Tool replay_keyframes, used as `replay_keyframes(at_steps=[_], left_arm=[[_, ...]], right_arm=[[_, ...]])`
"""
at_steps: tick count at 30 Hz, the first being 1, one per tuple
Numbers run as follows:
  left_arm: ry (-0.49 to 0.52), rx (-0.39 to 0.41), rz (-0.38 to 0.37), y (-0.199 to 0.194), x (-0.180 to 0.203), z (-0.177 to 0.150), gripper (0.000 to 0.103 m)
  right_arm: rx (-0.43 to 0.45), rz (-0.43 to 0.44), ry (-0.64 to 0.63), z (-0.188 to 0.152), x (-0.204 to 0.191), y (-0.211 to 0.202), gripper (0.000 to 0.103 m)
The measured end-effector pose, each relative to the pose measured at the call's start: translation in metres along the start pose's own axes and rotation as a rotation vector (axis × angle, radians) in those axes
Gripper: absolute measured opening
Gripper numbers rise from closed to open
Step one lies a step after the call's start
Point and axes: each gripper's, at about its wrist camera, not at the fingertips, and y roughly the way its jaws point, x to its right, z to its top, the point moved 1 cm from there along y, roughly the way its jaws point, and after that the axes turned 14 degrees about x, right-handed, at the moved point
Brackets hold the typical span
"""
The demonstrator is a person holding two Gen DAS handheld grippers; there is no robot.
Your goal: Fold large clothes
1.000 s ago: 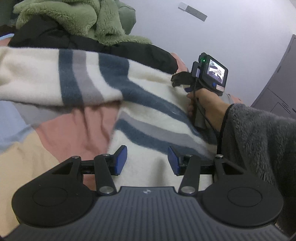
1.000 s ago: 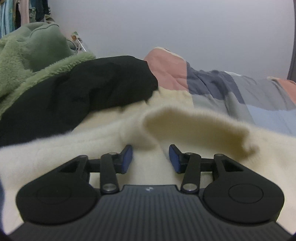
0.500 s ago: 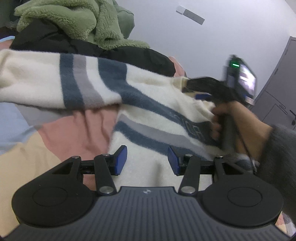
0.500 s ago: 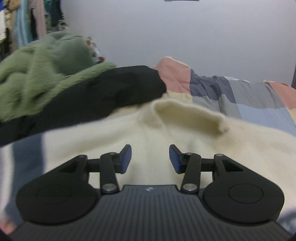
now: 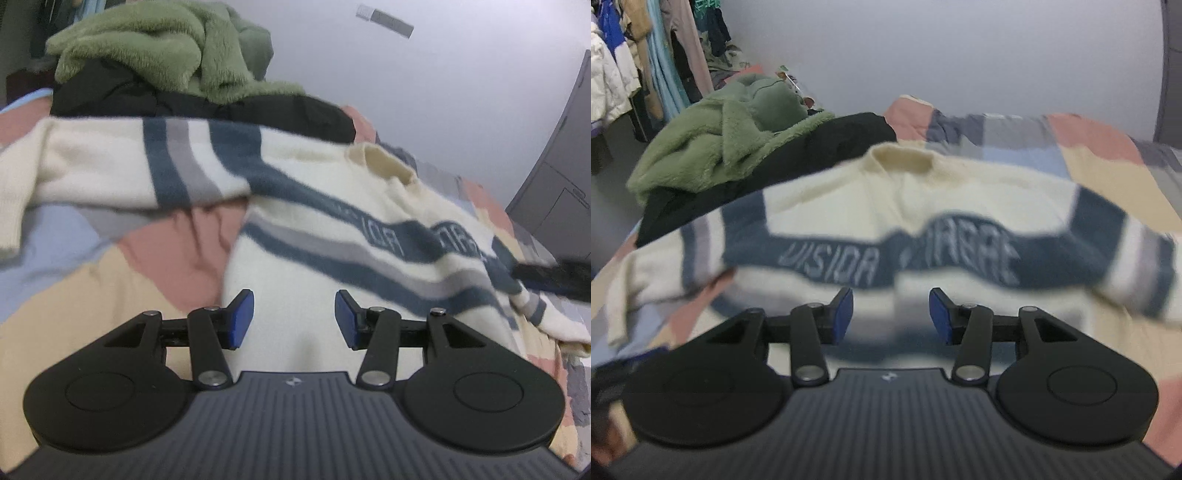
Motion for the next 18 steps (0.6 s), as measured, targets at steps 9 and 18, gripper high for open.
replay_keyframes(at_steps=[9, 18], left_arm=[[0.003, -0.057, 0.086, -0.023, 0.009, -0.017, 0.055], [-0.125, -0.117, 0.168, -0.033, -0.009, -0.028, 0.055]], right_arm=[[-0.07, -0.064, 0.24, -0.064, 0.062, -0.085, 0.049], [-0.224, -0.055, 0.53, -0.113, 0.103, -0.086, 0.069]])
